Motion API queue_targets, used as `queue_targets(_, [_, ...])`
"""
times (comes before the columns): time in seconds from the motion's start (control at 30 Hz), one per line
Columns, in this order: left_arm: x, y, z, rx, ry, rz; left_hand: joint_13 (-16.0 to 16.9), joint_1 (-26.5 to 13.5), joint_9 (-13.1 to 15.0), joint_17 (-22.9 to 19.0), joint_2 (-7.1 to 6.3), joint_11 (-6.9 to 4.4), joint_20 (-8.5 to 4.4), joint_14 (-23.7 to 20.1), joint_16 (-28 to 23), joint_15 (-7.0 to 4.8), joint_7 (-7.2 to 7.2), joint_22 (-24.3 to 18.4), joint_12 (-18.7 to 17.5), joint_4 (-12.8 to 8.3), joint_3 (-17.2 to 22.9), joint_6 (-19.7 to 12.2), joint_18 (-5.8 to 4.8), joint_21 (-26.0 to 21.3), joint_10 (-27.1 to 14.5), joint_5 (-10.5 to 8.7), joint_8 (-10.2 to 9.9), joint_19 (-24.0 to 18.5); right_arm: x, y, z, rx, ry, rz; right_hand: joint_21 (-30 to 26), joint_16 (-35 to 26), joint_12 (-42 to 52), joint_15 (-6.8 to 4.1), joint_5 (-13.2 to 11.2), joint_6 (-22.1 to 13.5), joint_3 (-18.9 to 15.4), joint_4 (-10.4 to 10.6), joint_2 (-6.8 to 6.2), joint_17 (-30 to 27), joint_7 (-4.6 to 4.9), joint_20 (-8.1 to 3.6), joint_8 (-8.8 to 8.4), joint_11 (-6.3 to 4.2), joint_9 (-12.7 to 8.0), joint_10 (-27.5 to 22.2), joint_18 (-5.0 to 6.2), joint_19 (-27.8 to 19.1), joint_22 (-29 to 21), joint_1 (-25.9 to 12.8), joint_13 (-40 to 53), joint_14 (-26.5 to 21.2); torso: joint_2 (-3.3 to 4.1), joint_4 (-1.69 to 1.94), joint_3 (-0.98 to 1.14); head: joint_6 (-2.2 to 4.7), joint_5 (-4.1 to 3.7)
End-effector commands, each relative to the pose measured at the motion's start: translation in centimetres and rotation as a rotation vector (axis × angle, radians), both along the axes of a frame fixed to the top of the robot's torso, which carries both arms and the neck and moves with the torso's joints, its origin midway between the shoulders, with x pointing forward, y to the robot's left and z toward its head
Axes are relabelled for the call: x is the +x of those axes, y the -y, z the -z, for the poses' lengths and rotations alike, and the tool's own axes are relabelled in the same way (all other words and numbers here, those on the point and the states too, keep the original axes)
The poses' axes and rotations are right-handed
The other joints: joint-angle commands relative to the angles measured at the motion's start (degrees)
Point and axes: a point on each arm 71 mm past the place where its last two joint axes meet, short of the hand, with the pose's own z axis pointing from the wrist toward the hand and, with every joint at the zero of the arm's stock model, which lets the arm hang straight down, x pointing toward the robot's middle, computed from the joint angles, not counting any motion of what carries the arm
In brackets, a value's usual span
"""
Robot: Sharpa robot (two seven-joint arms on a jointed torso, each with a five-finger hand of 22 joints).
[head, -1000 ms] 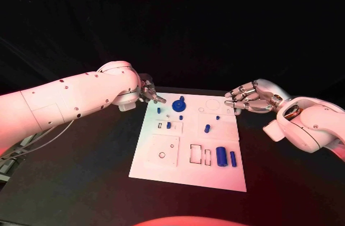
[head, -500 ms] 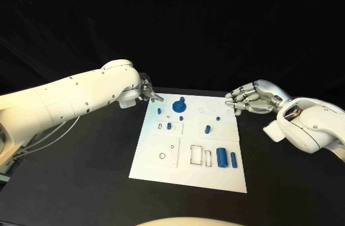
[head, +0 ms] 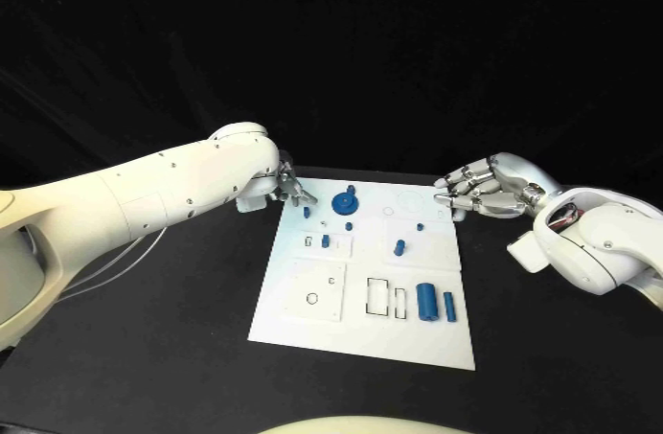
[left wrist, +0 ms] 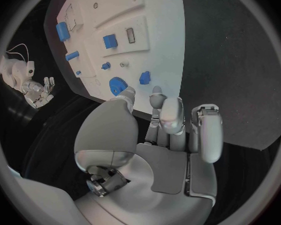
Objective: Assemble the parts on the task board
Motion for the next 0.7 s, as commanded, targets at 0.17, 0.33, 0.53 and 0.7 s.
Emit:
queue_targets(0.17, [0.05,0.17,0.25,0.001,-0.025,0.021,0.1,-0.7,-0.2,0.0,0.01,-0.16,0.26,0.5,-0.2,0.34,0.01,9.4,0.2,0.0,-0.6,0.4,0.02,0.2,0.4,-0.13,-0.2,3.1,-0.03,-0.16,-0.04,-0.003,0.008,-0.006,-0.2,-0.3,-0.3,-0.16,0.1,-0.1,0.3,0.2,0.08,0.0,0.08,0.06,0.39,-0.10,0.0,-0.3,0.22,-0.1,-0.1,0.0,0.0,-0.3,-0.04,0.03,0.03,-0.21,-0.05])
queue_targets(0.33, [0.06,0.24,0.33,0.002,-0.034,0.025,0.2,-0.3,-0.4,0.1,0.46,-0.29,0.21,0.5,-0.2,0.25,-0.17,9.5,0.5,-0.1,-1.0,0.9,-0.01,0.3,0.6,-0.04,0.0,3.1,-0.03,-0.23,-0.03,-0.003,0.008,-0.008,-0.2,-0.4,-0.3,-0.17,0.2,-0.1,0.3,0.1,0.11,0.0,0.07,0.07,0.42,-0.11,0.0,-0.3,0.23,-0.1,-0.1,0.1,-0.1,-0.2,-0.11,0.01,0.04,-0.31,0.02])
queue_targets(0.53, [0.10,0.39,0.45,-0.002,-0.047,0.031,0.2,1.0,-0.7,0.1,1.08,-0.43,0.12,0.5,-0.2,0.14,-0.31,9.5,0.6,-0.3,-1.1,1.2,-0.01,0.3,0.6,0.04,0.2,3.2,-0.04,-0.29,-0.03,-0.002,0.007,-0.010,-0.2,-0.4,-0.3,-0.17,0.2,-0.1,0.3,0.1,0.11,0.0,0.07,0.07,0.42,-0.11,0.0,-0.3,0.23,-0.1,-0.1,0.1,-0.1,-0.2,-0.06,-0.01,0.02,-0.24,-0.02])
queue_targets(0.7, [0.15,0.50,0.57,-0.006,-0.051,0.033,0.1,1.5,-0.8,0.1,1.27,-0.45,0.09,0.5,-0.3,0.12,-0.32,9.6,0.6,-0.3,-1.1,1.3,-0.02,0.3,0.6,0.06,0.2,3.2,-0.03,-0.34,-0.03,-0.002,0.007,-0.011,-0.3,-0.4,-0.3,-0.18,0.3,-0.1,0.3,0.1,0.13,0.0,0.06,0.07,0.46,-0.12,0.0,-0.3,0.24,-0.1,-0.2,0.1,-0.1,-0.2,-0.10,-0.01,0.02,-0.27,-0.11])
